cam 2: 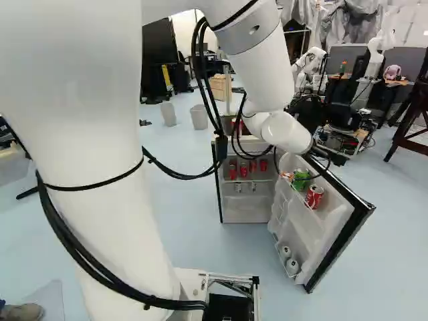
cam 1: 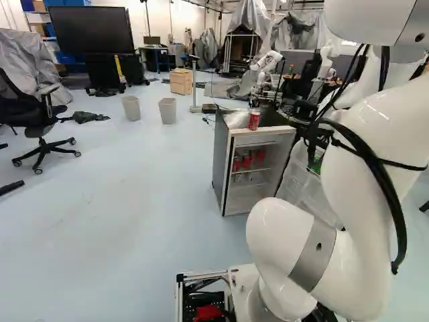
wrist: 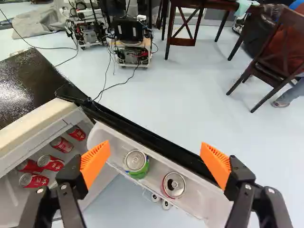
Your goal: Grab a drink from the fridge
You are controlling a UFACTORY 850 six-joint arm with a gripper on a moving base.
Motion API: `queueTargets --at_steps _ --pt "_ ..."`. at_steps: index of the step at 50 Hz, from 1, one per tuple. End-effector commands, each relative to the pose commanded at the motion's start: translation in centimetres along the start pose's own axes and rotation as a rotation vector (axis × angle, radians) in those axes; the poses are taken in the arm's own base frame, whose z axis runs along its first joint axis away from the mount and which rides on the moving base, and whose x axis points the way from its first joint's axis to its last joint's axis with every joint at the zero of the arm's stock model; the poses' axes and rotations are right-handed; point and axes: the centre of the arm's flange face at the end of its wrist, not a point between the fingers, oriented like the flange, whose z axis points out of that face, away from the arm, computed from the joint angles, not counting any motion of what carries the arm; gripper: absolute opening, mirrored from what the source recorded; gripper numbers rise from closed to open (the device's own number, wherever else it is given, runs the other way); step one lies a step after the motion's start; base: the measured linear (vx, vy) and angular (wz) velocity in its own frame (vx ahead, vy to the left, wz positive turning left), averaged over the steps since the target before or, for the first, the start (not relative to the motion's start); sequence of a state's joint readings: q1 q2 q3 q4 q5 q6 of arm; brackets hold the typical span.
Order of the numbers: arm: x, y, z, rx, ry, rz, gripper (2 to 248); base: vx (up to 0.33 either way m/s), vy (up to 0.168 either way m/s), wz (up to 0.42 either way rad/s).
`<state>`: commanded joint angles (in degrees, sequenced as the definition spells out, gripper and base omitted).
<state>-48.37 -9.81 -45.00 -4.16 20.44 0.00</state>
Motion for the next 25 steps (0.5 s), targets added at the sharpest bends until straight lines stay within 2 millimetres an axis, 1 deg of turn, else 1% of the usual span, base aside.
queueTargets --at_steps 10,25 --pt "1.0 0.2 0.1 -0.004 -0.025 0.001 247 0.000 0.000 0.000" --pt "2.8 0.8 1.2 -0.011 -0.078 0.004 247 0.000 0.000 0.000"
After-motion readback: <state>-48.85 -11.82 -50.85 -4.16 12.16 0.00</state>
